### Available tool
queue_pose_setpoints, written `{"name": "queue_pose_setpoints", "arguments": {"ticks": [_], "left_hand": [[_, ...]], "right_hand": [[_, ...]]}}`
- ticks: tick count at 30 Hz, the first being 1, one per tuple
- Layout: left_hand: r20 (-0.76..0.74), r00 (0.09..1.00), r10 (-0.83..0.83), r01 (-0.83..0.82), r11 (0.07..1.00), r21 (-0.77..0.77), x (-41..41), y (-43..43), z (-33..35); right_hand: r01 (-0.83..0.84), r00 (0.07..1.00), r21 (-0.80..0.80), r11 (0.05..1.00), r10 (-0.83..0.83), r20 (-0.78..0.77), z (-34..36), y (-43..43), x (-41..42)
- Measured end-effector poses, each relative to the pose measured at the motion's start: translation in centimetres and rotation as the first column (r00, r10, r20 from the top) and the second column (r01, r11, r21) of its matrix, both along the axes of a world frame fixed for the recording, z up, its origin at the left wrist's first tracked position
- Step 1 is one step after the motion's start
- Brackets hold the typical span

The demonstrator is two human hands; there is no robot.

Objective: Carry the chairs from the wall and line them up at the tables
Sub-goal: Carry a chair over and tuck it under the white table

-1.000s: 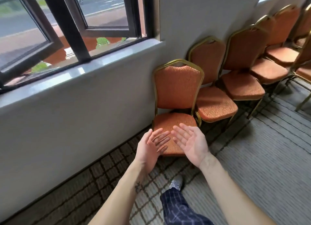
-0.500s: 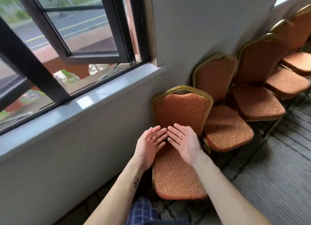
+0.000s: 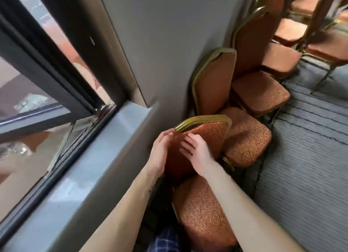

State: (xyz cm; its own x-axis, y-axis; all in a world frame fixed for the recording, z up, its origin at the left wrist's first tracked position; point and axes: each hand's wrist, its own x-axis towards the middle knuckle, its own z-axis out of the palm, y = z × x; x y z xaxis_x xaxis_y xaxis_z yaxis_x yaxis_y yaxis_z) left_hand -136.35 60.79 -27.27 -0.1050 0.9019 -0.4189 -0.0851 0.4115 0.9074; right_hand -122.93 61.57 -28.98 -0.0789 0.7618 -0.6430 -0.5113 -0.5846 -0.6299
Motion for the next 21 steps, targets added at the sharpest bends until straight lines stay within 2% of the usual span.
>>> {"name": "queue_pose_setpoints", "arguments": {"ticks": [4,8,14,21], "left_hand": [[-0.114,0.973,-0.202,0.202,0.979,-0.013,-1.4,6.3,-0.1],[-0.118,0.925,-0.362,0.349,0.929,-0.122,-0.6,9.7,-0.8],[-0.179,0.883,-0.434,0.418,0.9,-0.121,0.3,10.4,-2.1],[-0.107,0.866,-0.488,0.476,0.871,-0.119,0.5,9.9,-1.1]], "right_hand": [[0.101,0.995,-0.084,0.991,-0.101,0.007,-0.8,4.1,-2.6],[0.172,0.976,-0.09,0.981,-0.158,0.148,-2.6,6.2,-4.1],[0.254,0.936,-0.103,0.962,-0.217,0.278,-3.1,8.0,-4.9],[0.309,0.905,-0.099,0.946,-0.26,0.336,-2.2,5.8,-5.0]]}}
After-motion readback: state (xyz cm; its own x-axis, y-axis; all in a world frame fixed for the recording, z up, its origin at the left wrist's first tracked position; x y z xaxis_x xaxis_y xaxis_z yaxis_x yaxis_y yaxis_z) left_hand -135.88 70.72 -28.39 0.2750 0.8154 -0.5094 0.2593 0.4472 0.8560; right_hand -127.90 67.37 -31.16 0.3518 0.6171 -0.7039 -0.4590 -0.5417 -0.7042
